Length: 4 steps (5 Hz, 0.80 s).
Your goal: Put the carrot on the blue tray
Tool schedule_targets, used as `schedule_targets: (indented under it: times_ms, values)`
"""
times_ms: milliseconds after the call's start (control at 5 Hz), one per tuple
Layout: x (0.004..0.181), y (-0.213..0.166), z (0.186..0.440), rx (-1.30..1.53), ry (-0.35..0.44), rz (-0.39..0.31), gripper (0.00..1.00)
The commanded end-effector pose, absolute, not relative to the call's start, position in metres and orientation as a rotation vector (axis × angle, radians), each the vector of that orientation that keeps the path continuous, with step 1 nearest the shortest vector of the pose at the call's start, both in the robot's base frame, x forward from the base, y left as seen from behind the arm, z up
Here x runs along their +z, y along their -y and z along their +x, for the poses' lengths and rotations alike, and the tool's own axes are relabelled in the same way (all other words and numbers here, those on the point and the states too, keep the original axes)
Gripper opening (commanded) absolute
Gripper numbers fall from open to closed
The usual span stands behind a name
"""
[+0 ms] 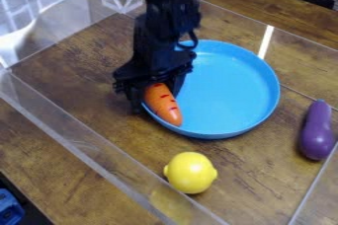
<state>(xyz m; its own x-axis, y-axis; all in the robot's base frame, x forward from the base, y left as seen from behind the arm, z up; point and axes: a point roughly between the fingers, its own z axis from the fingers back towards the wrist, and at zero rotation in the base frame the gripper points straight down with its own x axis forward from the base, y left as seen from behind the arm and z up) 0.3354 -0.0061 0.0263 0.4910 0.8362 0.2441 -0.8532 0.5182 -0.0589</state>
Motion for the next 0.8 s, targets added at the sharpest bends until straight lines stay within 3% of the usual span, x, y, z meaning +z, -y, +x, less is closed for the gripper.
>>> schedule_targets:
  times_ms: [0,400,600]
  values:
    - [0.048,0.007,0.342,1.001,0.294,0.050,0.00]
    - [0.070,0.010,0.333,0.931,0.267,0.032,0.00]
    - [0.073,0.009,0.346,0.912,0.236,0.020,0.00]
